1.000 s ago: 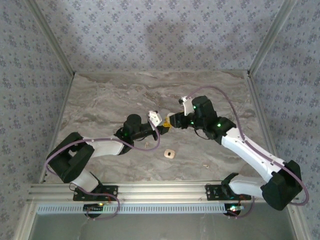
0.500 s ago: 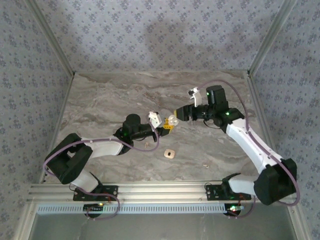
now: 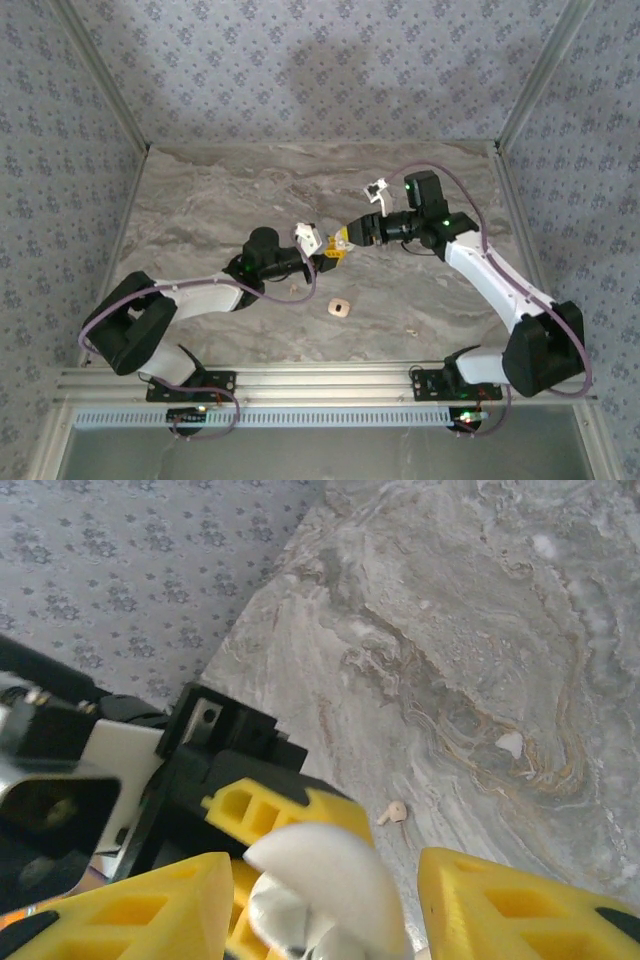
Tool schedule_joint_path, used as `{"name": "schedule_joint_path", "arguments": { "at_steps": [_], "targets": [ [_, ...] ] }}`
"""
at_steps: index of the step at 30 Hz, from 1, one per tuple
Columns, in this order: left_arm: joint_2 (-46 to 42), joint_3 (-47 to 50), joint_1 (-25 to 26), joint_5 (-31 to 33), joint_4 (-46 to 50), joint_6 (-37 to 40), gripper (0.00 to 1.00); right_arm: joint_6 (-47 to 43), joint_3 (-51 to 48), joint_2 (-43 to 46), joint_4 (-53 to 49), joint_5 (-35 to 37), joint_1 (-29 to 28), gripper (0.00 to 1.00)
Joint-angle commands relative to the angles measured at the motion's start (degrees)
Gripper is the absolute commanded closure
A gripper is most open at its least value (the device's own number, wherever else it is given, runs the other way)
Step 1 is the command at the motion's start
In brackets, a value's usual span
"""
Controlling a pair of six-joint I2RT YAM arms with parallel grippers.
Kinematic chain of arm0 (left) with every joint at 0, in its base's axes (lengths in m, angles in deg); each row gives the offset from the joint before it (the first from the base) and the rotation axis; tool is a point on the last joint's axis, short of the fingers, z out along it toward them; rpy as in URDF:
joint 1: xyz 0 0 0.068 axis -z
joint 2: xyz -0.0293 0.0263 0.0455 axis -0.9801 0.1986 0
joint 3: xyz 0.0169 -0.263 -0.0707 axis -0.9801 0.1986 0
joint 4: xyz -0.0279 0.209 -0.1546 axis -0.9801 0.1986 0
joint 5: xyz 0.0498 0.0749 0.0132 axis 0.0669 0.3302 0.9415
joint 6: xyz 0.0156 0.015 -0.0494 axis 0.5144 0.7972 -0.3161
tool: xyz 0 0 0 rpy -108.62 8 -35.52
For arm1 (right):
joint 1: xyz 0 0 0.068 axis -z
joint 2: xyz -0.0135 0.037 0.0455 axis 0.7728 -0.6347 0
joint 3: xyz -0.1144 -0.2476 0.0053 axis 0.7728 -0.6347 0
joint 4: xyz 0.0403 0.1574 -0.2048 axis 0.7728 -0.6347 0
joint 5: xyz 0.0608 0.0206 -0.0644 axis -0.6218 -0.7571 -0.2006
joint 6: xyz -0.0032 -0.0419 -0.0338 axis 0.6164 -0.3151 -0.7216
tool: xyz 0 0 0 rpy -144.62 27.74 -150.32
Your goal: Insert the wireless bluetooth earbuds into the charging case
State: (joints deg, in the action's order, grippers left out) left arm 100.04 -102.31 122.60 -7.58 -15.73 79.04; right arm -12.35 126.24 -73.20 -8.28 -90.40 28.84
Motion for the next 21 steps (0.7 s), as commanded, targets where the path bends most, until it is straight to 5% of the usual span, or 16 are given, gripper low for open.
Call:
{"name": "schedule_joint_path", "arguments": {
  "at_steps": [1, 13, 21],
  "targets": [
    [-1.63, -1.69, 0.26, 0.49, 0.74, 1.27, 0.90, 1.02, -1.81, 5.00, 0.93, -3.36, 0.68, 0.47],
    [-3.30, -1.69, 0.28, -0.91, 2.64, 1.18, 0.90, 2.89, -2.31, 6.64, 1.04, 3.29, 3.26, 0.44],
    [-3.05, -2.20, 0.27, -1.98, 2.67, 0.91, 0.90, 0.35, 3.15, 0.28, 2.31, -0.40, 0.51, 0.43]
  ]
}}
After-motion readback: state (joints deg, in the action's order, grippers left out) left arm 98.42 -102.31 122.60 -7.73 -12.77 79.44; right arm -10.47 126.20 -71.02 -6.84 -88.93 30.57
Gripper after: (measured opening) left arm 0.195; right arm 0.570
